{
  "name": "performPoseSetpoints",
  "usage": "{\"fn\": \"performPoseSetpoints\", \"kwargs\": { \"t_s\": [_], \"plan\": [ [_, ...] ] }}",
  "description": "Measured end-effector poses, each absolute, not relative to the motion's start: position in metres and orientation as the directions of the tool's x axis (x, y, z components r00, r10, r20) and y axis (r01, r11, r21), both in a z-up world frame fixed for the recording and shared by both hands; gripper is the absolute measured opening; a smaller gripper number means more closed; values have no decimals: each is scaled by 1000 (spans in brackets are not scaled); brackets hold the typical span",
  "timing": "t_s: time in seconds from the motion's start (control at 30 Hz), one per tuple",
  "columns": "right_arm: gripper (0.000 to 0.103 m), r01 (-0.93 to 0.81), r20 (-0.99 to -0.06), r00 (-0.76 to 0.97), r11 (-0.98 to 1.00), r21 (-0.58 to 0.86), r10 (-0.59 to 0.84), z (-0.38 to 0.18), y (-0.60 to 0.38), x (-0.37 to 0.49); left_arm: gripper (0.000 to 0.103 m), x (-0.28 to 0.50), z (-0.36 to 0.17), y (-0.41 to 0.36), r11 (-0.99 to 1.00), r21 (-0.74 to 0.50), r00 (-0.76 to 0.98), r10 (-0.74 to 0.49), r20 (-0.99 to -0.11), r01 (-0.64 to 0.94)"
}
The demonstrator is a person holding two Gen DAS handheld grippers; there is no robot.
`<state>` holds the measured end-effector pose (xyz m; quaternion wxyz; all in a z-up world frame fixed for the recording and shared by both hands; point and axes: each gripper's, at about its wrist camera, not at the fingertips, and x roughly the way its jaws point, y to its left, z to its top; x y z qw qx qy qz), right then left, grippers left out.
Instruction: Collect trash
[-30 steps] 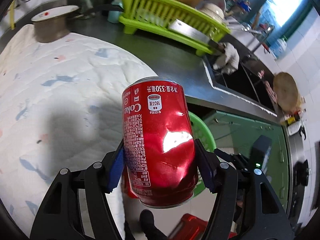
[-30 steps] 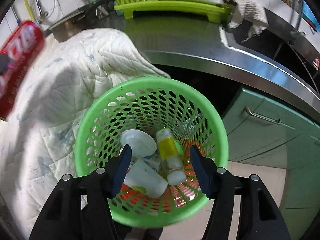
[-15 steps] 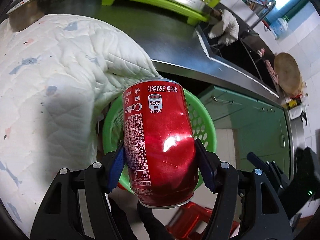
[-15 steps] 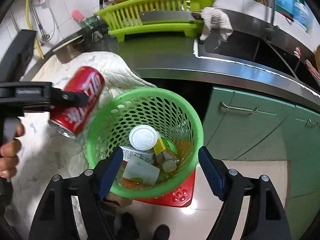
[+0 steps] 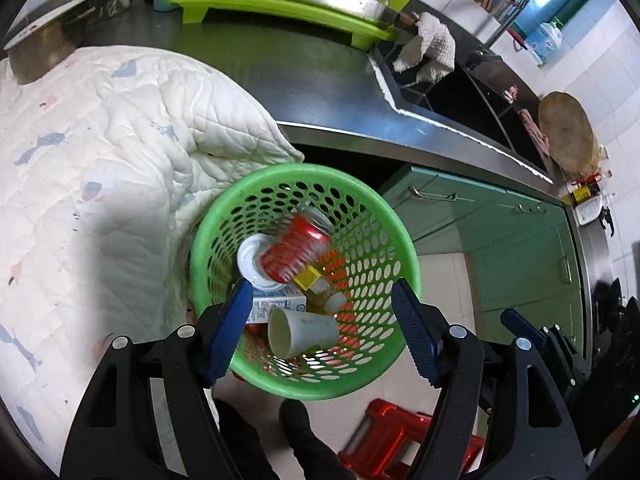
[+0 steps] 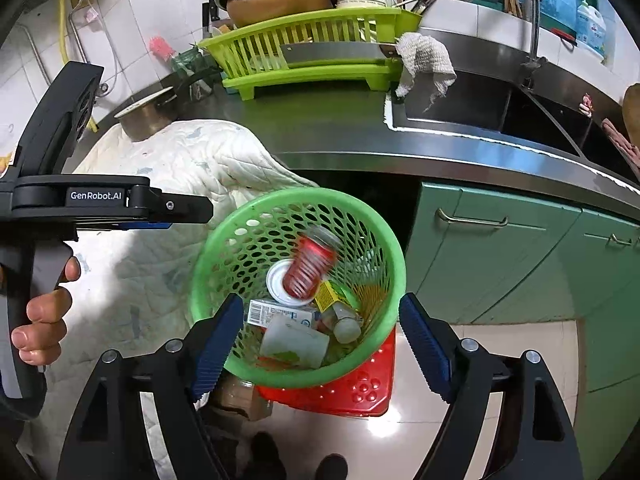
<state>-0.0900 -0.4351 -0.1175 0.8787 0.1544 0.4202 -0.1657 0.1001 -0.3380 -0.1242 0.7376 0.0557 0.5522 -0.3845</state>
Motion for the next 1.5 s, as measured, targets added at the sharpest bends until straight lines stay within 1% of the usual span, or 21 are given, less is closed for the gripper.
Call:
{"fn": "performPoseSetpoints", "kwargs": {
  "t_s": [0.27, 0.37, 0.57, 0.83, 1.07, 1.2, 1.33, 1.5],
  "plan": [
    [81, 373, -771, 621, 918, 135, -139, -102, -414, -84, 76, 97, -97, -303, 726, -301, 196, -513, -836, 618],
    [82, 350, -765, 630, 928, 127, -134, -96, -404, -79, 80, 97, -89, -287, 744, -291, 229, -510, -829, 602],
    [84, 318, -756, 644, 940, 122, -120, -86, -387, -66, 86, 97, -72, -246, 798, -216, 342, -462, -818, 563],
    [86, 263, -748, 659, 956, 131, -78, -72, -362, -45, 96, 92, -47, -186, 860, -119, 498, -394, -772, 497],
    [88, 220, -739, 672, 966, 135, -50, -60, -341, -32, 96, 81, -34, -140, 903, -44, 614, -325, -719, 427],
    [88, 192, -731, 681, 973, 127, -39, -54, -329, -25, 96, 75, -29, -113, 925, -29, 655, -290, -698, 379],
    [89, 174, -722, 691, 975, 136, -23, -48, -319, -20, 98, 71, -23, -86, 943, -53, 673, -274, -687, 329],
    [89, 143, -706, 708, 980, 139, -3, -38, -304, -15, 98, 64, -15, -60, 959, -28, 706, -226, -671, 281]
  ]
}}
